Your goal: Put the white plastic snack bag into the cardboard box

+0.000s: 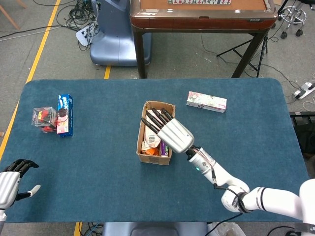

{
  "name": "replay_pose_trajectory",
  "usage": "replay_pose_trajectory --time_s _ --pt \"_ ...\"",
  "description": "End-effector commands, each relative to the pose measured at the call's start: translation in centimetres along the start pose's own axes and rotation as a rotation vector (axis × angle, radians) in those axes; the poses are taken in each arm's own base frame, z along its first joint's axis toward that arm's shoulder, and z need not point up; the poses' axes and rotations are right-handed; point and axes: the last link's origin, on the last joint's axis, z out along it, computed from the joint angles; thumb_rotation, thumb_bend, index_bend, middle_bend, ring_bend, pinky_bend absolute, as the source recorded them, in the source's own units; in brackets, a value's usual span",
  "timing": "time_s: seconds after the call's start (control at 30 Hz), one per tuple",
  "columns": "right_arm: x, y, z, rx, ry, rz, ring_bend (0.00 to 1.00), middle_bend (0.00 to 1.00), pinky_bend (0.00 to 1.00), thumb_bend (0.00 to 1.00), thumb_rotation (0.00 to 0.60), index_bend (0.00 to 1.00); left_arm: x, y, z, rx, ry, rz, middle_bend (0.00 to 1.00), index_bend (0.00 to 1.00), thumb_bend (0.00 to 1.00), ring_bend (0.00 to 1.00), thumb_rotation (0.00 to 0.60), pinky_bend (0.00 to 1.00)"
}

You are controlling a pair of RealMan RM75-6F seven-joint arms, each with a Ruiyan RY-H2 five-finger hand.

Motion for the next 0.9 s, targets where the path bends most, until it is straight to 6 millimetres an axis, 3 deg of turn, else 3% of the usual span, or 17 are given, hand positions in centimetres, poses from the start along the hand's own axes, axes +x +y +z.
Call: replay_pose_trajectory --time_s 0.03,0.3,0.47,0.9 --pt "1.0 2.2 -4.8 -0.123 -0.058 0.019 0.07 0.12 0.21 0.0 0.6 0.13 -0.1 0.1 -0.1 -0.008 -0.001 0.0 0.32 0.36 0.13 0.22 0.6 0.35" --pt "1.5 5.2 -13.2 -0.312 -0.226 0.003 0.07 0.12 0.21 0.0 0.6 0.16 -0.5 0.9 -0.1 -0.059 0.009 0.002 0.34 0.37 0.13 0.22 0.6 0.35" --pt "1.1 6.5 -17.4 -0.398 -0.287 -0.012 0.07 0.12 0.21 0.0 0.6 0.16 -0.8 1.7 -0.3 -0.121 0.032 -0.012 0.37 0.39 0.13 0.24 0.6 0.36" --pt "-0.1 7.0 -24.9 -0.559 -0.178 0.156 0.07 0.12 0.21 0.0 0.6 0.17 -1.7 3.0 -0.7 -0.21 0.066 -0.025 0.37 0.39 0.13 0.24 0.6 0.37"
